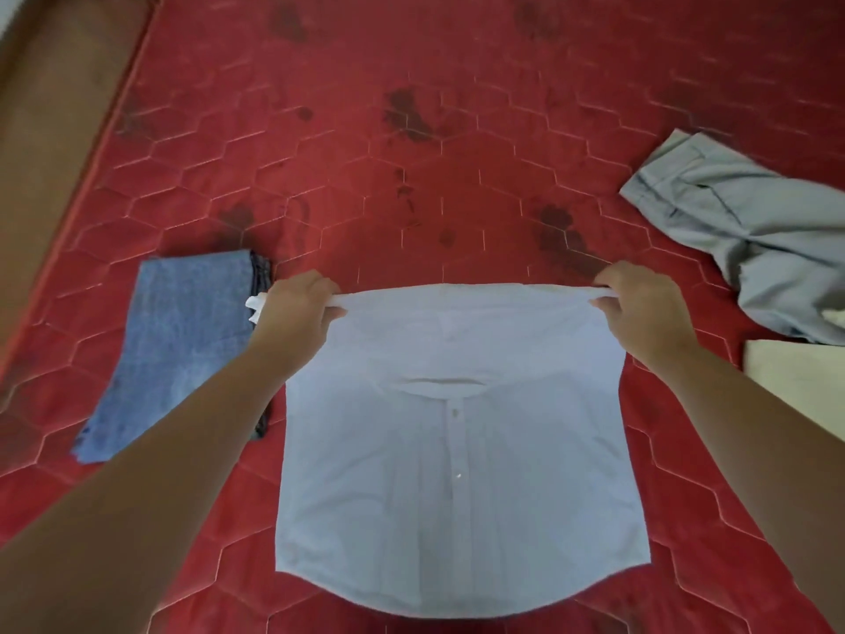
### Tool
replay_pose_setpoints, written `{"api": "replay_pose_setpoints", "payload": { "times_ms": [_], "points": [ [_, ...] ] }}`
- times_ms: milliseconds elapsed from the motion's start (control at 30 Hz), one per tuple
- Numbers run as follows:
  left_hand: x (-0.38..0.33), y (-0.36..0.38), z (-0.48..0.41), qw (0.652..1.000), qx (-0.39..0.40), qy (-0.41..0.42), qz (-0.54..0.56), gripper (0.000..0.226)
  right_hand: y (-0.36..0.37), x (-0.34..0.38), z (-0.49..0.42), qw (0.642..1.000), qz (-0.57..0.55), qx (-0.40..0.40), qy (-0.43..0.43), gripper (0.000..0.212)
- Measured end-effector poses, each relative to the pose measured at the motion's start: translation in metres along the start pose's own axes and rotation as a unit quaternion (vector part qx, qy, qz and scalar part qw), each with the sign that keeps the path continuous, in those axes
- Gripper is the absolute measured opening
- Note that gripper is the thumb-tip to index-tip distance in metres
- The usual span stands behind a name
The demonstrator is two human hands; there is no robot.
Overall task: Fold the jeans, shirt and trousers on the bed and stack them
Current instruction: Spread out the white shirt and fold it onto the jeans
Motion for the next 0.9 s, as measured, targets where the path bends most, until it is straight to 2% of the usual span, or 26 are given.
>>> {"api": "replay_pose_setpoints", "payload": {
  "times_ms": [167,367,567,733,800,900],
  "points": [
    [-0.011,0.004,0.058,0.999,-0.028,0.038,-0.013,0.012,-0.007,0.012,0.058,0.999,0.032,-0.016,-0.032,0.017],
    [-0.027,0.04,0.141,0.993,-0.051,0.079,-0.074,0.009,0.02,0.018,0.141,0.995,0.078,-0.007,-0.055,0.029],
    [-0.042,0.101,0.199,0.991,0.041,0.062,-0.109,0.034,0.083,0.012,0.212,0.992,0.112,0.034,-0.054,0.036],
    [-0.043,0.157,0.227,0.985,0.11,0.052,-0.123,0.042,0.135,0.012,0.246,0.992,0.098,0.07,-0.037,0.039],
    [-0.044,0.176,0.238,0.984,0.116,0.051,-0.128,0.037,0.152,0.008,0.255,0.992,0.089,0.081,-0.037,0.039],
    [-0.041,0.198,0.254,0.987,0.085,0.051,-0.127,0.012,0.176,0.002,0.269,0.988,0.09,0.118,-0.034,0.038]
  ]
}}
Point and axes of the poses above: each hand's wrist, its own z-axis away from the middle knuckle, its own y-axis out of the palm, x = y × z, the point moved 1 cm from there along -z, towards the middle knuckle, and after that the axes turned 13 degrees about x, right-handed, at the moved point
